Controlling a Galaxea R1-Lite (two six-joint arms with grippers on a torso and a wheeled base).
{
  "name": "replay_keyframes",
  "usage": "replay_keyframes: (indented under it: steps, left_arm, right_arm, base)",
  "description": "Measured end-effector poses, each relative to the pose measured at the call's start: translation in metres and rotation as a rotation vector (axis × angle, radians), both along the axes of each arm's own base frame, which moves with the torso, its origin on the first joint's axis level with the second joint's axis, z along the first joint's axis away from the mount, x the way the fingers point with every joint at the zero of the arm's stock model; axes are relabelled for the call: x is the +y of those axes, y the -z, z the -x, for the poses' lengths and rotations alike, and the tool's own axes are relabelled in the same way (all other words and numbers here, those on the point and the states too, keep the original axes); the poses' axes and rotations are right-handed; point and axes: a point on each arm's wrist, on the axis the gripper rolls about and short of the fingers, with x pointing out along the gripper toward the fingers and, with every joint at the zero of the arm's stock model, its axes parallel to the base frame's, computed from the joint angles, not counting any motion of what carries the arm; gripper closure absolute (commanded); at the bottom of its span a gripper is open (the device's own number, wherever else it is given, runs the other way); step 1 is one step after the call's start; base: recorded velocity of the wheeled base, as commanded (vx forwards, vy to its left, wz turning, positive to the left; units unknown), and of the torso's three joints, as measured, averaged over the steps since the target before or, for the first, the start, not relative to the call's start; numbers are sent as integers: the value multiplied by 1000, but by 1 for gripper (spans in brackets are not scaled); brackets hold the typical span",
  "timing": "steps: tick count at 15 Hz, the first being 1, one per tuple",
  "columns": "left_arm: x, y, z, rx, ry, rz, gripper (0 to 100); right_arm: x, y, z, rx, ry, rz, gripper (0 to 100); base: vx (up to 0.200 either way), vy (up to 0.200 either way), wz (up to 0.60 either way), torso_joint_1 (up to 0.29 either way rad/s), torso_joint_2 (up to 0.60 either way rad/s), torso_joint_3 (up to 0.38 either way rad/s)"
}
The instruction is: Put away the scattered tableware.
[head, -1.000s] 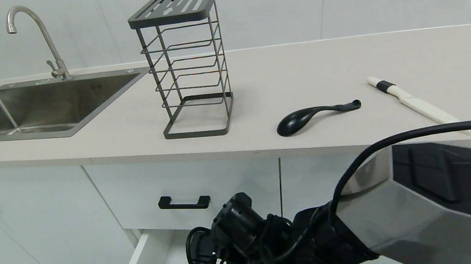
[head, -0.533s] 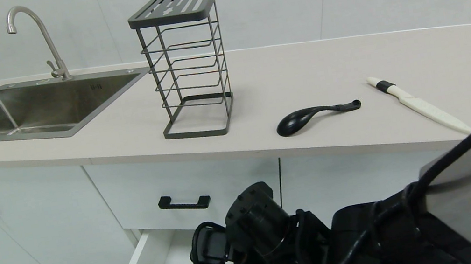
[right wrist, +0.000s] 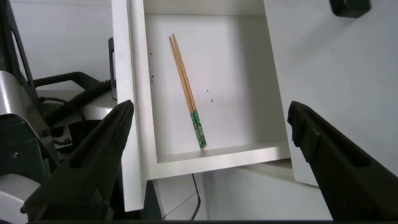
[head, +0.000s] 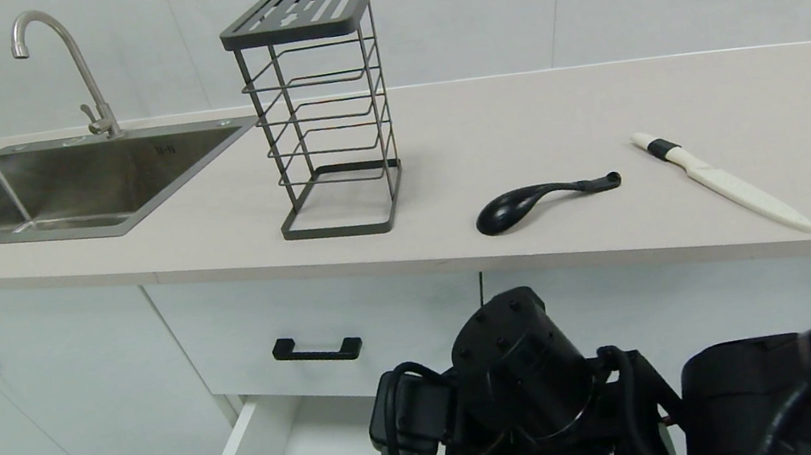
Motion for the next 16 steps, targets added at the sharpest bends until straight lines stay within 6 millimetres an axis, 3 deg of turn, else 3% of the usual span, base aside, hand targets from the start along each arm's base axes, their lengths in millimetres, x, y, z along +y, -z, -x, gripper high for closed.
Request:
replay_keyframes:
  steps: [11, 16]
  left_arm:
    - [0, 0, 0, 0, 0, 0, 0]
    - [0, 0, 0, 0, 0, 0, 0]
  right_arm:
    - [-19, -27, 20, -94, 26, -71, 0]
    - [-12, -35, 24, -125, 24, -104, 0]
  base:
    - [0, 0, 0, 0, 0, 0]
    - [0, 0, 0, 175, -300, -135]
